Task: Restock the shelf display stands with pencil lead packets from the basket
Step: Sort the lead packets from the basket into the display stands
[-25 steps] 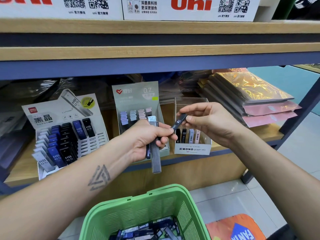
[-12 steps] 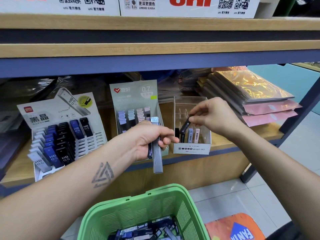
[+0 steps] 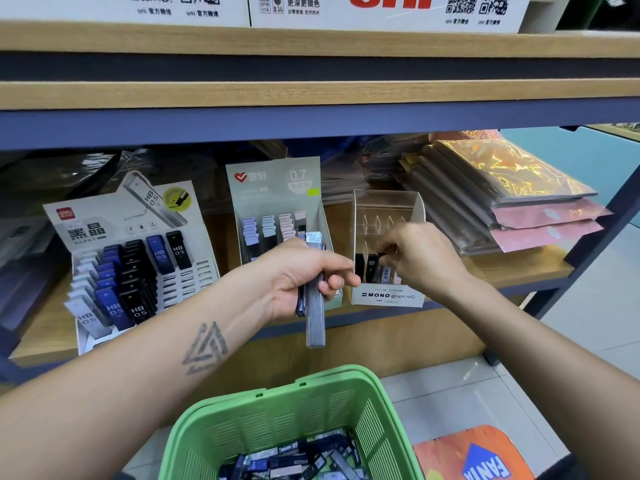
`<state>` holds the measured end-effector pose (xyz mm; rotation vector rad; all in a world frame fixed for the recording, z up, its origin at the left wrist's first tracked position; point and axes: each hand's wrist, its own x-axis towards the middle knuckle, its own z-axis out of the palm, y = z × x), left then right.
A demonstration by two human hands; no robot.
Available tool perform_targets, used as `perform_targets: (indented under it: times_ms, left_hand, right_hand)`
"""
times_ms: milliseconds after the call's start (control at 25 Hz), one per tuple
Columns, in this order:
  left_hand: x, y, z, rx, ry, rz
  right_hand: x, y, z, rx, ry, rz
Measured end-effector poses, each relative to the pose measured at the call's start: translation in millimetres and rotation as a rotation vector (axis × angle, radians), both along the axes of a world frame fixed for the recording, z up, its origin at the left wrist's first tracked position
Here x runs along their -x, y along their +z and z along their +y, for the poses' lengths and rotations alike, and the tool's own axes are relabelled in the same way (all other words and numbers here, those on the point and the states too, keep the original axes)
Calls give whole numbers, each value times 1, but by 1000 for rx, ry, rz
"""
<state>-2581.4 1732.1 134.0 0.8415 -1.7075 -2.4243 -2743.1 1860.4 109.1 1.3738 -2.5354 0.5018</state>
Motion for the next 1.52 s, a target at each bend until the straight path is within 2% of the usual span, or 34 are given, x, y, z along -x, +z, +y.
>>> perform_targets:
  times_ms: [160, 400, 600, 720, 760, 800, 880, 960, 1080, 1280, 1440, 1520]
  left_hand:
    - [-1, -1, -1, 6, -2, 10]
    - [1, -6, -3, -21, -33, -3]
    - [1, -14, 0, -13, -127, -52]
    - [1, -18, 4, -3, -133, -67]
    - [2, -20, 5, 1, -141, -73]
    - [2, -22, 6, 6, -154, -81]
    - [2, -25, 9, 17, -188, -93]
    - [3, -26, 13, 38, -212, -86]
    - [2, -26, 17, 41, -222, -79]
    - [-7, -19, 16, 13, -238, -75]
    - [-16, -11, 10, 59, -249, -74]
    - [-23, -11, 5, 9, -238, -35]
  right_hand:
    - [-3, -9, -4, -40, 12, 108]
    - [0, -19, -8, -66, -3, 160]
    - [2, -6, -1, 75, -17, 48]
    - [-3, -2, 0, 60, -31, 7]
    - [-6, 0, 0, 94, -8, -88]
    - [-12, 4, -1, 156, 38, -263]
    - [-26, 15, -3, 247, 193, -726]
    - [-39, 19, -5, 246, 315, -966]
    - [-47, 16, -10, 249, 323, -1013]
    - [-23, 23, -3, 374, 115, -1212]
    - [-13, 26, 0, 501, 96, -1236]
    - [-13, 26, -2, 561, 120, -1303]
